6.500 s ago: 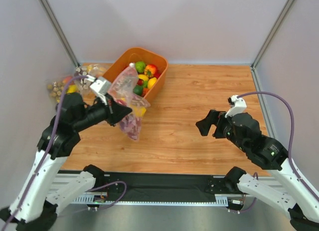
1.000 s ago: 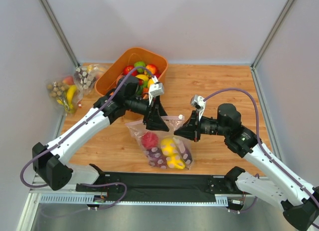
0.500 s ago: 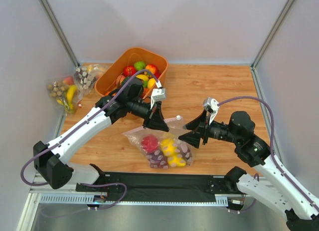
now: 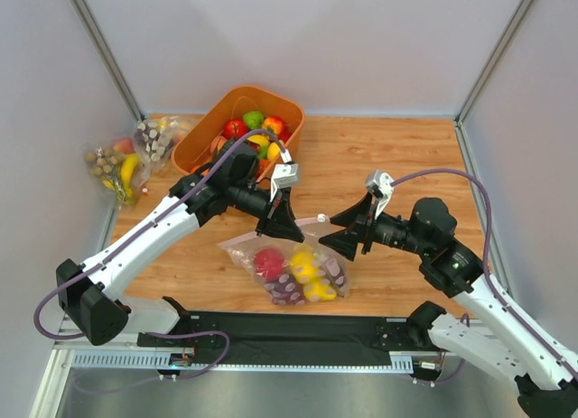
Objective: Open the zip-top bag and remove the fake food
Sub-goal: Pick up the zipper food storage bag at the center of the board.
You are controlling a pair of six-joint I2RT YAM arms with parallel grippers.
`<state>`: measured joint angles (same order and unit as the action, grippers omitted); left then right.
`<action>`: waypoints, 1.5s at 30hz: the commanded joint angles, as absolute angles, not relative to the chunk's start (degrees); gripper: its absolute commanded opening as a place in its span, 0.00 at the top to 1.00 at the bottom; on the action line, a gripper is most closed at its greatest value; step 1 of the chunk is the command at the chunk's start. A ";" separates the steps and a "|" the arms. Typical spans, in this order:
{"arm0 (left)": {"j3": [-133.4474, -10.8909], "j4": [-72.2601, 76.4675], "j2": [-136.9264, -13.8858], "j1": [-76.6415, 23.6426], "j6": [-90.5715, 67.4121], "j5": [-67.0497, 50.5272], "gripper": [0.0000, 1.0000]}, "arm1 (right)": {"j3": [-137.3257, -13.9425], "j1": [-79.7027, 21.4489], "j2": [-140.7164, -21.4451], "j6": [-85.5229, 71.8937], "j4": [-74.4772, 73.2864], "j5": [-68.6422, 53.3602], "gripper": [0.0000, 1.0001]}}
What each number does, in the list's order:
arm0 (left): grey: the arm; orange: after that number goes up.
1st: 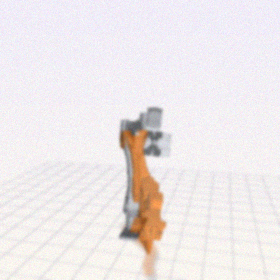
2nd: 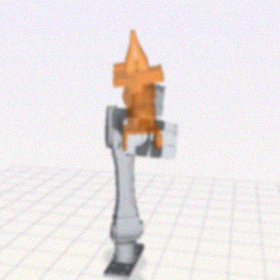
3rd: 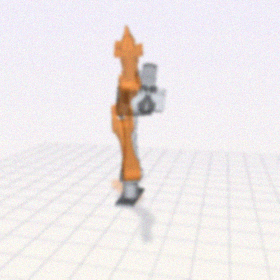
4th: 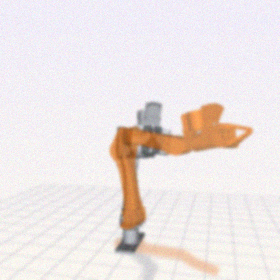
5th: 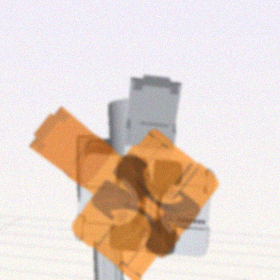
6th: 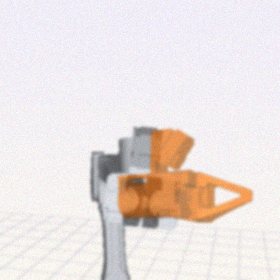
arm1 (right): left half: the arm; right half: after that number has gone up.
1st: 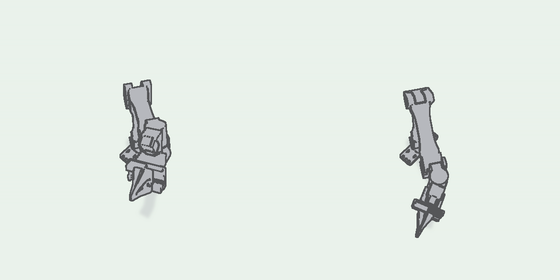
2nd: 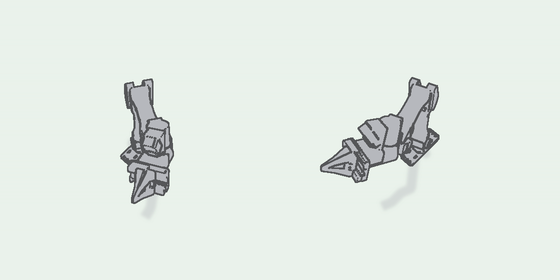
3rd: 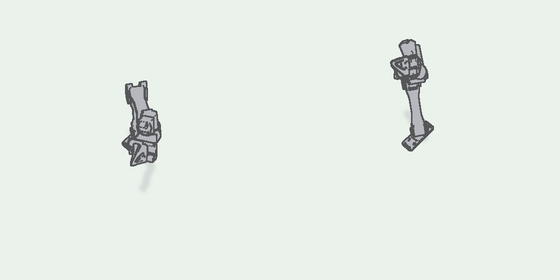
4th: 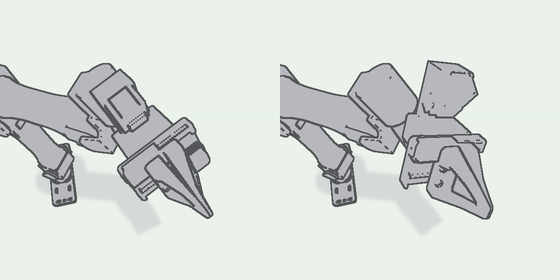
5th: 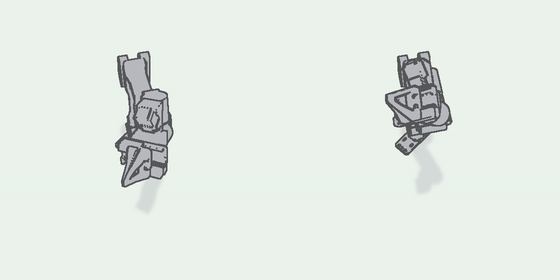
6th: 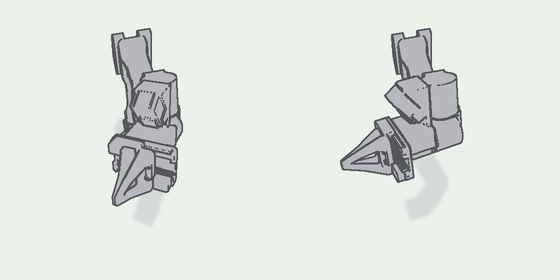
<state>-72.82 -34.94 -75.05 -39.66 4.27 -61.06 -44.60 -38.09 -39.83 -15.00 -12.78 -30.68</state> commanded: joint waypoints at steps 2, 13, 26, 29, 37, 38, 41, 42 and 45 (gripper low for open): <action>-75.67 -36.99 -74.26 -40.69 8.17 -63.63 1.00 | -46.23 -38.14 -42.88 -14.06 -7.22 -30.58 0.34; -77.78 -42.71 -75.85 -43.15 11.87 -56.87 1.00 | -45.62 -38.14 -42.19 -16.96 -2.46 -31.55 0.99; -74.35 -30.86 -64.78 -44.20 5.19 -33.16 0.19 | -40.61 -38.06 -35.95 -21.27 -2.81 -33.13 1.00; -74.79 -29.36 -62.49 -47.89 5.36 -29.19 0.12 | -40.17 -38.23 -35.86 -22.06 -2.73 -33.84 1.00; -79.63 -31.73 -65.12 -60.47 11.25 -12.13 0.14 | -39.90 -38.32 -34.54 -22.59 -3.07 -34.71 1.00; -79.72 -31.47 -65.74 -60.56 11.42 -11.43 0.14 | -39.90 -38.32 -34.37 -22.94 -3.08 -34.89 1.00; -80.59 -30.94 -66.53 -60.82 12.22 -11.95 0.14 | -39.99 -38.32 -33.66 -23.03 -3.78 -35.59 1.00; -81.47 -30.85 -67.49 -60.91 12.39 -11.95 0.14 | -40.34 -38.32 -33.49 -22.68 -4.65 -35.60 1.00; -83.05 -30.94 -69.34 -61.26 13.18 -11.43 0.14 | -40.60 -38.32 -33.14 -22.32 -5.89 -36.03 1.00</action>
<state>-79.48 -32.32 -68.29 -60.62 10.81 -13.19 -40.07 -38.11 -34.02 -21.85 -5.74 -34.68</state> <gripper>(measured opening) 0.861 0.005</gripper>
